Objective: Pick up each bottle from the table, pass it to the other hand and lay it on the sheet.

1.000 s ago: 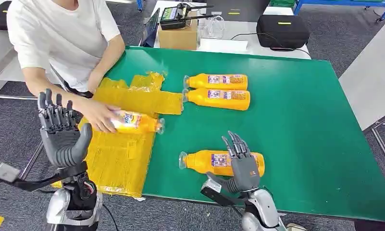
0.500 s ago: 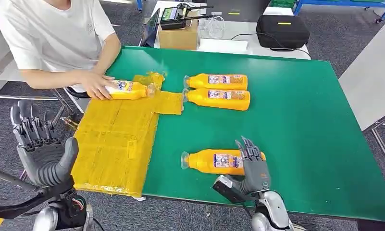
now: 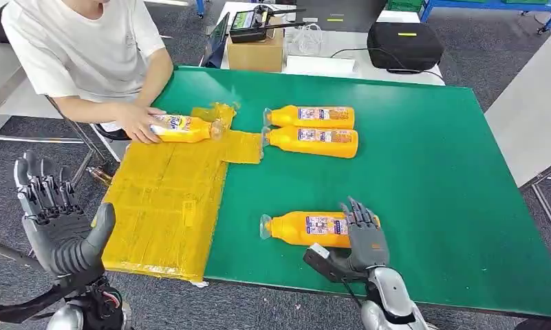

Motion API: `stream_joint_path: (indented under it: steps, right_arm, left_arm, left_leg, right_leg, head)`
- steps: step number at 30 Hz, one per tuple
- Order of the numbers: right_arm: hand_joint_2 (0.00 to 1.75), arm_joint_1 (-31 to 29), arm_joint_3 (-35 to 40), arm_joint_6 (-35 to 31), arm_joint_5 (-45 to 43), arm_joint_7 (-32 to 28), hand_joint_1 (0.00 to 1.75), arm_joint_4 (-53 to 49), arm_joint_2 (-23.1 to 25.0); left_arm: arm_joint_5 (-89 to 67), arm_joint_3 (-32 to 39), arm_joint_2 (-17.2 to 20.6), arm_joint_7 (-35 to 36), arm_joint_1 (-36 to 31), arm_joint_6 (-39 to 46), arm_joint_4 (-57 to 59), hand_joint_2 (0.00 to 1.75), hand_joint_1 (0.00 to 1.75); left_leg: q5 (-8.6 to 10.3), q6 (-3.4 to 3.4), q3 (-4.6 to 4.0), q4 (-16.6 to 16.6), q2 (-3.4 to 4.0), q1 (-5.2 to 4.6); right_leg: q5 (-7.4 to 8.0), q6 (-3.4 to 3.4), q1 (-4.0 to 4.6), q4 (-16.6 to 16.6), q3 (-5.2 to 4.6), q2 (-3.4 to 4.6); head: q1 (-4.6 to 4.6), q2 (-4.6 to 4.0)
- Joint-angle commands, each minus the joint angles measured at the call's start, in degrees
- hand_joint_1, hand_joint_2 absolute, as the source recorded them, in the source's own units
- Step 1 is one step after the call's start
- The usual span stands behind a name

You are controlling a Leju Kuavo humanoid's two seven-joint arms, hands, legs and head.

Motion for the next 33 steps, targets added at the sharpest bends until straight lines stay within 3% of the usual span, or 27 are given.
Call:
stream_joint_path:
  steps: [1, 6, 12, 13, 14, 15, 16, 18, 19, 20, 22, 33]
  right_arm:
    - [1.75, -3.1, 0.0, 5.0, 2.5, 3.9, 0.0, 1.3, -3.2]
    - [1.75, -4.6, -0.2, 6.7, -0.1, 4.0, 0.0, 2.5, -2.5]
    - [1.75, -9.9, 1.1, 13.7, -7.1, 2.7, 0.0, 11.0, -4.9]
    - [1.75, -10.9, 1.0, 14.5, -8.1, 2.4, 0.94, 12.9, -5.1]
    - [1.75, -12.8, 1.4, 14.3, -9.7, 0.4, 1.38, 15.5, -5.4]
    - [1.75, -13.6, 1.7, 13.9, -10.2, -0.3, 1.41, 17.0, -5.4]
    - [1.75, -14.3, 0.4, 13.9, -13.4, -2.8, 1.64, 18.4, -4.8]
    - [1.75, -15.5, 0.8, 13.2, -13.6, -3.6, 1.68, 20.5, -4.5]
    - [1.75, -16.4, 1.4, 13.6, -13.9, -4.4, 1.61, 22.6, -4.0]
    - [1.75, -16.7, 1.3, 13.8, -14.4, -4.6, 1.61, 23.5, -3.5]
    - [1.75, -19.0, 3.0, 15.3, -14.4, -5.8, 1.73, 28.4, -2.6]
    - [1.75, -22.7, 5.9, 17.3, -16.5, -10.6, 1.75, 35.6, -1.6]
  left_arm:
    - [3.7, 0.0, 0.2, 3.8, -1.2, -2.4, 1.6, 1.75, 0.0]
    - [4.2, 0.2, 0.2, 5.2, -1.7, -3.2, 2.6, 1.75, 0.0]
    - [4.4, -1.2, 1.2, 7.7, -4.5, -3.7, 6.6, 1.75, 0.0]
    - [4.7, -1.5, 1.5, 8.3, -4.9, -3.7, 7.2, 1.75, 0.0]
    - [5.1, -2.0, 1.6, 8.5, -5.8, -3.7, 8.1, 1.75, 0.0]
    - [5.3, -2.3, 1.7, 8.6, -6.3, -3.6, 8.7, 1.75, 0.0]
    - [6.1, -2.6, 1.7, 8.8, -7.2, -3.6, 9.6, 1.75, 0.0]
    - [6.4, -2.9, 1.7, 8.8, -8.0, -3.3, 10.5, 1.75, 0.0]
    - [6.8, -3.3, 1.9, 9.0, -8.7, -3.3, 11.1, 1.75, 0.0]
    - [6.8, -3.5, 2.0, 9.0, -9.0, -3.3, 11.2, 1.75, 0.0]
    - [7.4, -4.1, 2.4, 9.2, -10.2, -3.3, 12.5, 1.75, 0.0]
    - [8.6, -5.6, 2.9, 9.0, -13.2, -3.0, 15.3, 1.75, 0.0]
  left_leg:
    - [0.04, 0.16, 0.1, -0.1, -0.07, 0.01]
    - [0.06, 0.18, 0.19, -0.1, -0.05, 0.02]
    - [0.05, 0.12, 0.24, -0.1, -0.08, -0.03]
    - [0.08, 0.16, 0.25, -0.1, -0.11, -0.01]
    - [0.07, 0.13, 0.28, -0.1, -0.1, -0.02]
    - [0.12, 0.18, 0.3, -0.2, -0.13, -0.01]
    - [0.09, 0.14, 0.34, -0.1, -0.09, -0.02]
    - [0.19, 0.21, 0.37, -0.2, -0.12, 0.0]
    - [0.36, 0.34, 0.4, -0.5, -0.15, 0.03]
    - [0.14, 0.14, 0.4, -0.1, -0.1, 0.0]
    - [0.2, 0.19, 0.47, -0.3, -0.1, 0.04]
    - [0.16, 0.17, 0.85, -0.2, 0.11, 0.06]
  right_leg:
    - [0.04, -0.26, 0.07, -0.1, 0.11, -0.04]
    - [0.08, -0.29, 0.09, -0.2, 0.15, 0.0]
    - [0.04, -0.14, 0.01, -0.1, 0.21, -0.05]
    - [0.08, -0.2, 0.04, -0.2, 0.25, -0.07]
    - [0.06, -0.16, 0.02, -0.1, 0.26, -0.06]
    - [0.12, -0.23, 0.04, -0.2, 0.3, -0.09]
    - [0.09, -0.16, 0.02, -0.1, 0.31, -0.05]
    - [0.19, -0.31, 0.07, -0.3, 0.37, -0.07]
    - [0.39, -0.54, 0.15, -0.6, 0.41, -0.07]
    - [0.13, -0.25, 0.06, -0.2, 0.37, -0.08]
    - [0.22, -0.37, 0.12, -0.3, 0.41, -0.06]
    - [0.18, -0.31, 0.13, -0.3, 0.7, 0.09]
  head:
    - [0.0, 0.0]
    - [0.02, 0.0]
    - [0.0, 0.0]
    - [0.0, 0.0]
    - [0.0, 0.0]
    - [0.0, 0.0]
    - [0.02, 0.0]
    - [0.0, 0.0]
    - [0.02, 0.0]
    - [0.0, 0.0]
    - [0.0, 0.0]
    - [0.02, 0.0]
